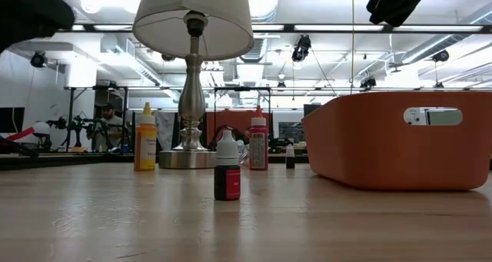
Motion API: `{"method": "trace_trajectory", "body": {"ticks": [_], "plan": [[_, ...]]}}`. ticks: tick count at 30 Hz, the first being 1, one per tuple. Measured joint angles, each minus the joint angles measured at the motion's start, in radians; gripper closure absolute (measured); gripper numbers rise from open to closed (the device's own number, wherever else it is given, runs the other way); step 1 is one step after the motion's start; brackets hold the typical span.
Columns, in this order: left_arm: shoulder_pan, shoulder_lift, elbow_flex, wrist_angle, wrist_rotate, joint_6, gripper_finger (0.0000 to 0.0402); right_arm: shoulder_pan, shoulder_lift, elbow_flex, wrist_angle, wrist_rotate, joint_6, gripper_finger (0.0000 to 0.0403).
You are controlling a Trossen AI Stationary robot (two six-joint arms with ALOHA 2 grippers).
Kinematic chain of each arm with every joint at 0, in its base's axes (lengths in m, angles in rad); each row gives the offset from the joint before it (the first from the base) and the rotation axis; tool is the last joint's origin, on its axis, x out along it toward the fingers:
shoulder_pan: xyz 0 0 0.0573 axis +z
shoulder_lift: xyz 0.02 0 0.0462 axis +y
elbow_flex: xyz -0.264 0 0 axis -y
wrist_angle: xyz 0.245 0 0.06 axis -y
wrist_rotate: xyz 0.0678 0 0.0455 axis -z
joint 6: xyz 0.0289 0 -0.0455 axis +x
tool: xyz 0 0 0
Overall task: Pick & Place food coloring
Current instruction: Move the small food coloring bottle from the left to the center of the table
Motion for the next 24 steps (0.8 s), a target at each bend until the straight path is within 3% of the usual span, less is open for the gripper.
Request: {"method": "trace_trajectory", "body": {"ticks": [8,24], "plan": [[0.000,-0.074,-0.177,0.233,0.013,-0.057,0.0113,-0.001,0.000,0.000,0.000,0.000,-0.008,0.0325],[-0.033,-0.010,-0.194,0.311,0.020,-0.087,0.0113,0.000,0.000,0.000,-0.001,0.001,-0.042,0.0323]]}}
